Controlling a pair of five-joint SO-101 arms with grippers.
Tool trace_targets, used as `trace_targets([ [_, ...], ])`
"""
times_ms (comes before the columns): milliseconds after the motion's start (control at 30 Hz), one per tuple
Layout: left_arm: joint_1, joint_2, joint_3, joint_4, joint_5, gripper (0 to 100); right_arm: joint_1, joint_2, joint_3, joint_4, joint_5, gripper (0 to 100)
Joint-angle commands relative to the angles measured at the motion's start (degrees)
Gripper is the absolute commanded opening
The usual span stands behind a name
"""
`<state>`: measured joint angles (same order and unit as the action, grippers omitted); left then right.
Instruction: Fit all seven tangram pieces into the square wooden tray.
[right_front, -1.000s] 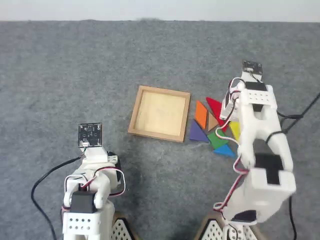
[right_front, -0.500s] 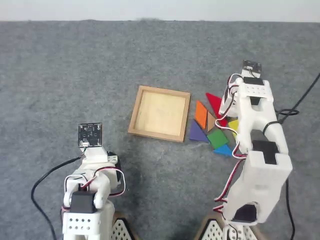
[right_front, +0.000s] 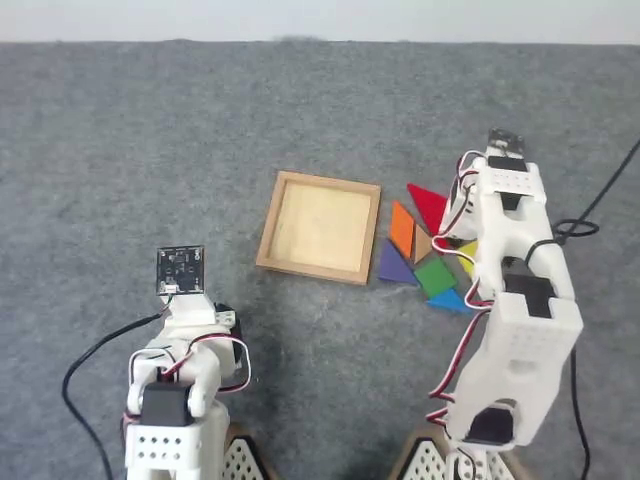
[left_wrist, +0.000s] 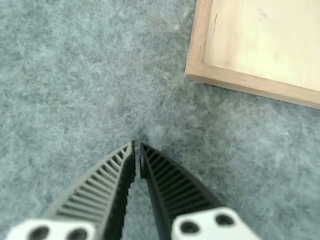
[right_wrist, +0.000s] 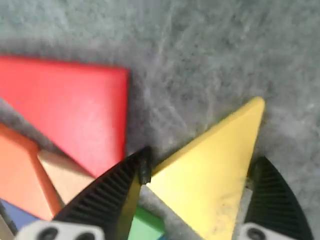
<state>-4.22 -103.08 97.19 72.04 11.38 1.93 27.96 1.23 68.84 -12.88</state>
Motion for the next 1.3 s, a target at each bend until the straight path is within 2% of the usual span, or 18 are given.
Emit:
trace_targets([
  [0, -0.35, -1.14, -0.75, 0.26, -0.88, 1, -1.63, -0.4, -0.88, 4.7, -0.18, 31.8],
  [300, -0.35, -1.14, -0.75, 0.26, -0.88, 1, -2.51, -1.1, -1.49, 6.55, 6.24, 32.5],
  [500, -0.35, -1.14, -0.75, 0.26, -0.88, 1, -3.12, -5.05, -1.49, 9.63, 9.85, 42.2],
  [700, -0.35, -1.14, -0.75, 0.26, -0.88, 1, -3.74, -7.34, 3.25, 8.75, 12.92, 41.0],
  [1033, -0.35, -1.14, -0.75, 0.26, -0.88, 1, -4.0, -5.67, 4.57, 2.68, 12.75, 40.9],
  [1267, -0.35, -1.14, -0.75, 0.26, -0.88, 1, -3.12, -4.7, 4.66, 2.24, 12.75, 38.5],
])
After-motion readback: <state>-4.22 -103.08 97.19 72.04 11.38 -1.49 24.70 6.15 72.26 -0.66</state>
